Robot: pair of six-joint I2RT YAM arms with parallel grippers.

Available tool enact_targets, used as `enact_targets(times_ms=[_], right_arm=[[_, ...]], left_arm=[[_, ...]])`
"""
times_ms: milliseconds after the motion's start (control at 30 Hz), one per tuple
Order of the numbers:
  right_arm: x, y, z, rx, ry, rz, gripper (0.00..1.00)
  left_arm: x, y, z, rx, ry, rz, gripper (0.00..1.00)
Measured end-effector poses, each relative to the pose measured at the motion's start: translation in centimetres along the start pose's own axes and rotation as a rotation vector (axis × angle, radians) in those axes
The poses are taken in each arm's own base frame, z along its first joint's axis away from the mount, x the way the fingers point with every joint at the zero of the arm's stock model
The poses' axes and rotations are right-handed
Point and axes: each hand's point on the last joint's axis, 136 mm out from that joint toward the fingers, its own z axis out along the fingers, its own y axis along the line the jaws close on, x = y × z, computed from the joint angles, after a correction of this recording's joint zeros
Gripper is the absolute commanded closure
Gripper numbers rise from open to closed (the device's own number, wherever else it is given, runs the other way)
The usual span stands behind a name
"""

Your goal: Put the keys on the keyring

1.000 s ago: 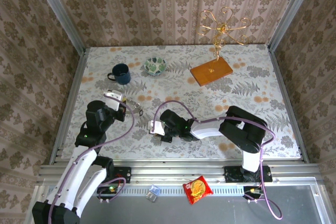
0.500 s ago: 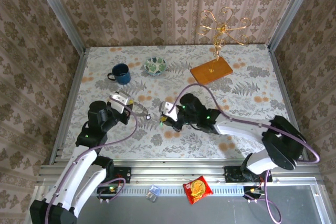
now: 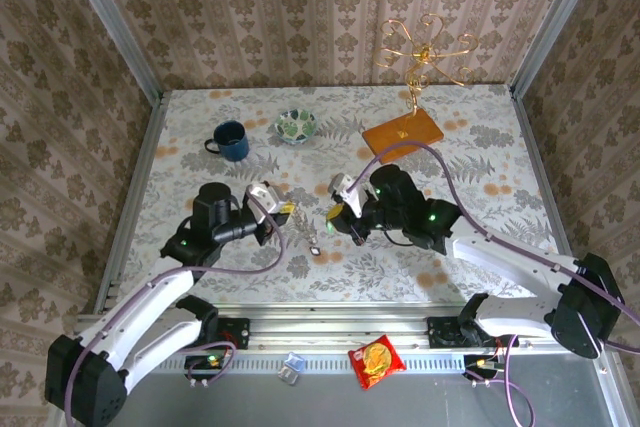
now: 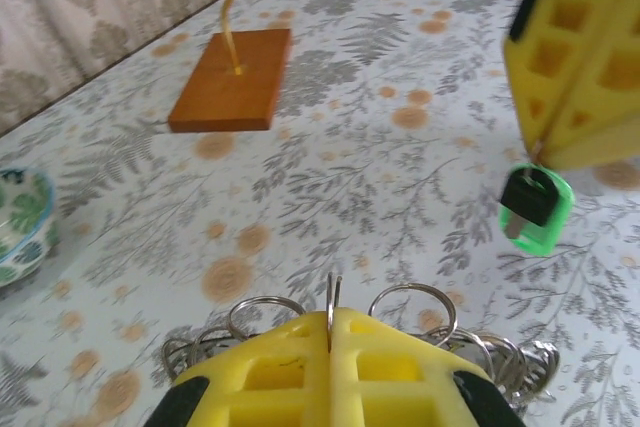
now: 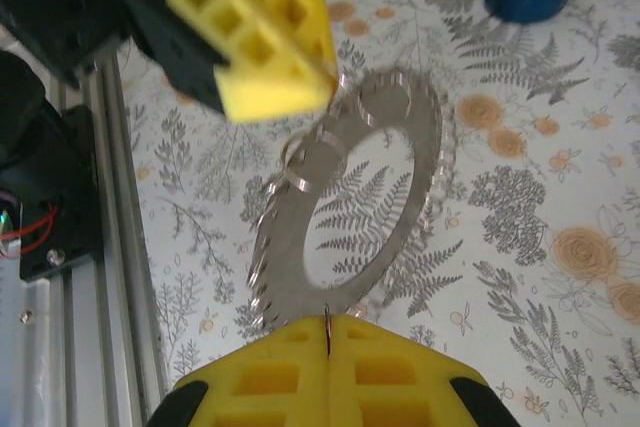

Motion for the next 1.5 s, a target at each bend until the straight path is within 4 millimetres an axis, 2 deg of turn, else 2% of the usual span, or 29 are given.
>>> enact_targets(times_ms=[167, 467, 800, 1067, 1300, 1500], right_arm=[[-0.9, 0.1, -1.0, 0.014, -0.031, -0.009, 1.00], [-1.5, 0.1, -0.3, -0.012, -0.015, -0.041, 1.00], [-0.6, 0.3, 0.8, -0.045, 0.022, -0.034, 1.00], [0.0, -1.2, 1.0, -0.024, 0.038, 0.050, 1.00], [0.4, -1.7, 0.5, -0.057, 0.042, 0.139, 1.00], [2.0, -0.9, 0.7, -0.112, 0.072, 0.204, 1.00]], left_arm=[[-0.5, -1.2, 0.9, 0.063, -0.023, 0.024, 1.00], [-0.7, -3.2, 2.1, 0.141, -0.033, 0.058, 1.00], [-1.0, -3.5, 3.1, 0.141, -0.044, 0.081, 1.00], [-1.7, -3.5, 3.4, 0.126, -0.074, 0.089, 1.00], [-0.5, -4.1, 3.9, 0.127, -0.071, 0.080, 1.00], [0.4, -4.5, 4.4, 0.132, -0.057, 0.073, 1.00]])
